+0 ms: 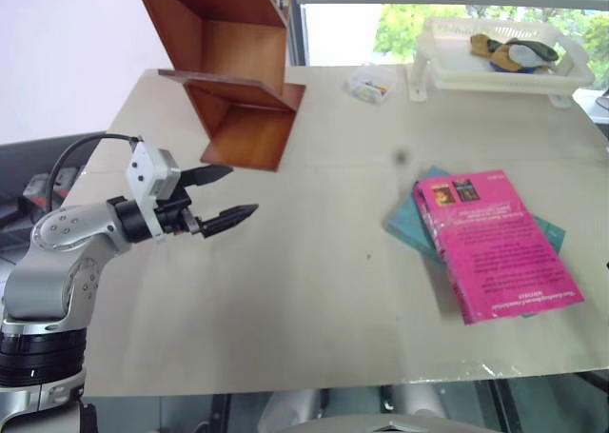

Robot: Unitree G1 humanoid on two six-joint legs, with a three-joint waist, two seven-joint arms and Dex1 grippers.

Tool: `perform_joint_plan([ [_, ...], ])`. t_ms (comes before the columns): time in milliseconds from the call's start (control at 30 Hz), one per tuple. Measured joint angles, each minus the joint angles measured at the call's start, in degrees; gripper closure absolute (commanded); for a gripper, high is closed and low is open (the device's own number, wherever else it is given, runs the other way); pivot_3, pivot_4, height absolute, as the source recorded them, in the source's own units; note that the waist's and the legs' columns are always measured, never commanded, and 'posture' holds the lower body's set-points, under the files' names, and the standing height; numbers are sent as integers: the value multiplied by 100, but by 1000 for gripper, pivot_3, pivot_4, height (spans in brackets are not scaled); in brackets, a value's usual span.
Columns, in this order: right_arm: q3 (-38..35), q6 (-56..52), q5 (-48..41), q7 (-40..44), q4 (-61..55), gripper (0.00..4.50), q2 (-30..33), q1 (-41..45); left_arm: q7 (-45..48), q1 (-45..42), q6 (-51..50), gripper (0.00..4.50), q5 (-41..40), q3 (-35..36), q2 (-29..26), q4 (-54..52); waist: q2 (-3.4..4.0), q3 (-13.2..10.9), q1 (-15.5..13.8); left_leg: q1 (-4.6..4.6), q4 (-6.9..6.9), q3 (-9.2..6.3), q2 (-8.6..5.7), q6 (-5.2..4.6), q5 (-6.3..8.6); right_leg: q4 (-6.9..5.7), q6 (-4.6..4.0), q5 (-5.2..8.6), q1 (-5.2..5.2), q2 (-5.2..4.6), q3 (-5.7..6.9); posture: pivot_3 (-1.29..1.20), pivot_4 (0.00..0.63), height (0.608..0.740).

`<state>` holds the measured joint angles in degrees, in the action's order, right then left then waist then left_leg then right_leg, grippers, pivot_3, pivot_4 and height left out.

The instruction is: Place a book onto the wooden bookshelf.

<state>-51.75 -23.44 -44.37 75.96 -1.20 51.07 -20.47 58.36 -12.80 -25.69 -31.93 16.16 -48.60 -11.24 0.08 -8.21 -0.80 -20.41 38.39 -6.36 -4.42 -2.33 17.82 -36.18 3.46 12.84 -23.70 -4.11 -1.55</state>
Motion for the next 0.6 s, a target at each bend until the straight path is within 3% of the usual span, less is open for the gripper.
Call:
perform_joint_plan([
  [600,-4,132,170,121,131,0,-5,-173,190,130,48,25,-27,16,-1,72,0,0,0,0,0,0,0,0,0,1,0,0,0,0,1,0,150,740],
])
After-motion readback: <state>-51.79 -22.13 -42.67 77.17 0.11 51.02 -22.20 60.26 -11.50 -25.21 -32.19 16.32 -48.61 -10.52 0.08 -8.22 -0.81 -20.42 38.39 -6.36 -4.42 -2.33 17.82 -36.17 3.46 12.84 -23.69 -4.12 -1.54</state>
